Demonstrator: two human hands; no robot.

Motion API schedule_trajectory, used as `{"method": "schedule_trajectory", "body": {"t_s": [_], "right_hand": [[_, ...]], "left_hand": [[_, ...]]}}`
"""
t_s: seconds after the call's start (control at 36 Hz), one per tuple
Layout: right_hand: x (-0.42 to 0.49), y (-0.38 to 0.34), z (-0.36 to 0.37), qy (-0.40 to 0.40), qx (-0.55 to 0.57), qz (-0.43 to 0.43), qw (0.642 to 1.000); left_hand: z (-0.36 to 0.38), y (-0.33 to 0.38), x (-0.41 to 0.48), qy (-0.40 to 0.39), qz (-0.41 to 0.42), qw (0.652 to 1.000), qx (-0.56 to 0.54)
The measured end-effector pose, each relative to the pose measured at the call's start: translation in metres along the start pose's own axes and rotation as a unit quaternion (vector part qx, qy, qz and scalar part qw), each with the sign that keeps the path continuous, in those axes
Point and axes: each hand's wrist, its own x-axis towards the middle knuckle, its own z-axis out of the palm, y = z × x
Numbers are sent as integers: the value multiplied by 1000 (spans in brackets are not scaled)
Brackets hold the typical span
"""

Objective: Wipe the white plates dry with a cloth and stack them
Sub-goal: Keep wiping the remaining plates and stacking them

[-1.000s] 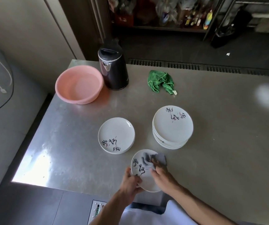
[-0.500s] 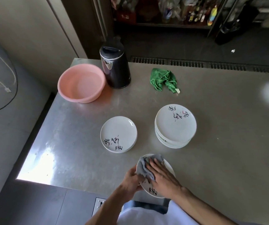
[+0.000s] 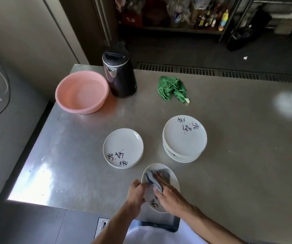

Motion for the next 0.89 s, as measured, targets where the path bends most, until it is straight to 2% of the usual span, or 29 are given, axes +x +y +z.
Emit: {"method": "schedule_trajectory", "body": {"t_s": [0.08,0.17,0.22,0.28,0.31,0.36,0.42,0.44,0.5,0.58,0.67,0.75,0.83,0.89], "right_hand": [[4,1,2,-6,-29,-73,997],[9,14,-2,-24,-110,-66,991],[11,30,-6,-28,-193,-14,981],[11,35,-11,-17,-215,73,974],[12,36,-11,-14,-226,72,971],[11,34,-6,-5,-212,-25,977],[7,28,0,-30,-183,-114,976],[5,25,1,-33,-170,-119,978],[3,25,0,-10,-151,-78,985],[0,26,-16,49,-203,-37,977],[-11,25,-31,38,-173,-30,984],[-27,15,-41,36,-143,-73,986],[-36,5,-40,20,-163,-146,976],[-36,3,-39,56,-196,-161,966]], "left_hand": [[-3,2,-1,-42,5,999,23],[-10,-4,4,-68,-3,997,17],[-14,-6,6,-86,-3,996,21],[-15,-7,7,-79,-9,997,18],[-14,-7,7,-78,-9,997,21],[-12,-4,5,-86,-6,996,36],[-9,-2,2,-107,2,993,54],[-8,-1,1,-114,4,992,58],[-9,-1,1,-112,6,993,48],[-13,0,6,-85,4,996,11],[-15,7,10,-77,10,997,-1],[-15,14,13,-85,13,996,-21],[-14,24,11,-91,20,995,-43],[-11,30,9,-102,27,993,-47]]}}
